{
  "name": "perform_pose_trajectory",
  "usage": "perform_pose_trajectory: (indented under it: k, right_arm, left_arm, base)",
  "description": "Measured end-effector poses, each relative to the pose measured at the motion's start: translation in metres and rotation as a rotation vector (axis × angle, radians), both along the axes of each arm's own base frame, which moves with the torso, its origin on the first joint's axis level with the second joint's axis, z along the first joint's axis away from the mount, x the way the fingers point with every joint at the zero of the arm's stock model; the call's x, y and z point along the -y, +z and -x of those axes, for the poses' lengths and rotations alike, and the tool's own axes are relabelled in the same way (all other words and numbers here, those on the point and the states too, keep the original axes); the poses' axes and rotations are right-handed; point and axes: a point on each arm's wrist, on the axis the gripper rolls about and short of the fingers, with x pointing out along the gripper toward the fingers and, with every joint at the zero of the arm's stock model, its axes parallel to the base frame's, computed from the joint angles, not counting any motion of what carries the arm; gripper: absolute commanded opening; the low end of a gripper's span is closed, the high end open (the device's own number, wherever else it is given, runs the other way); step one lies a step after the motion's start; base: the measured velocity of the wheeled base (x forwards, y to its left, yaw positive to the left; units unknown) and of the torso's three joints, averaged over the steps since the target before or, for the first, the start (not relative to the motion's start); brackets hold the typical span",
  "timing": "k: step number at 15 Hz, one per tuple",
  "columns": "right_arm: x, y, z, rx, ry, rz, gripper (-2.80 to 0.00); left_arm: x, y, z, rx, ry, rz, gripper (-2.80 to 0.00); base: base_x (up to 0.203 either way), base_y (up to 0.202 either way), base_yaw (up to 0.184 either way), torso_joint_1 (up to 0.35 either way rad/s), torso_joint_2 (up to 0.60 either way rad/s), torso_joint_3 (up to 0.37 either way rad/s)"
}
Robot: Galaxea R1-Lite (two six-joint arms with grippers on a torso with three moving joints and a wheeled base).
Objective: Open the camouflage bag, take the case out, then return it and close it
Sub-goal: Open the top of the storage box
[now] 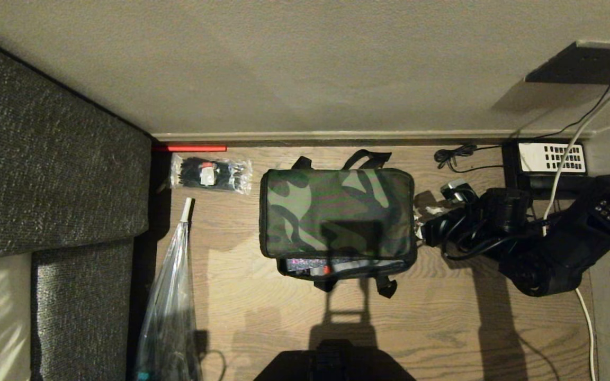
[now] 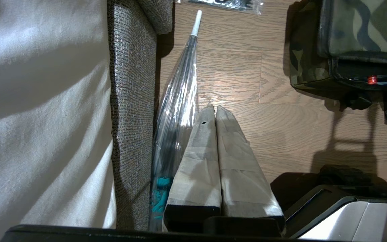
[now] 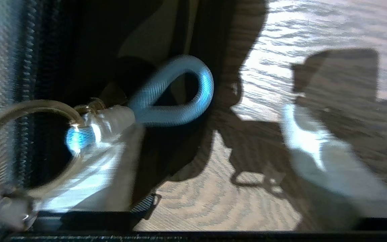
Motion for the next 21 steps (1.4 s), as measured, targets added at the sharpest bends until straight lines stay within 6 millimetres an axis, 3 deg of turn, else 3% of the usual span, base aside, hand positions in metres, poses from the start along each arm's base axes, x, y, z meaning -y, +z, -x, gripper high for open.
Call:
perform_pose_trajectory:
  k: [13,17,21]
  right_arm:
    - [0.001,-0.003,0.001,-0.008,-0.005,-0.003,-2.80]
    - [0.012,0.001,0.006,-0.020,-0.038,-0.007,-2.80]
    - [0.027,0.015,0.016,-0.087,-0.090,-0.140,-2.80]
  left_arm:
    - [0.000,0.000,0.000,0.000,0.000,0.000,-2.80]
    - [0.000,0.000,0.000,0.000,0.000,0.000,-2.80]
    - [0.000,0.000,0.000,0.000,0.000,0.000,-2.80]
  base:
    - [0.000,0.000,0.000,0.000,0.00,0.000]
    - [0.000,0.000,0.000,0.000,0.00,0.000]
    - [0.000,0.000,0.000,0.000,0.00,0.000]
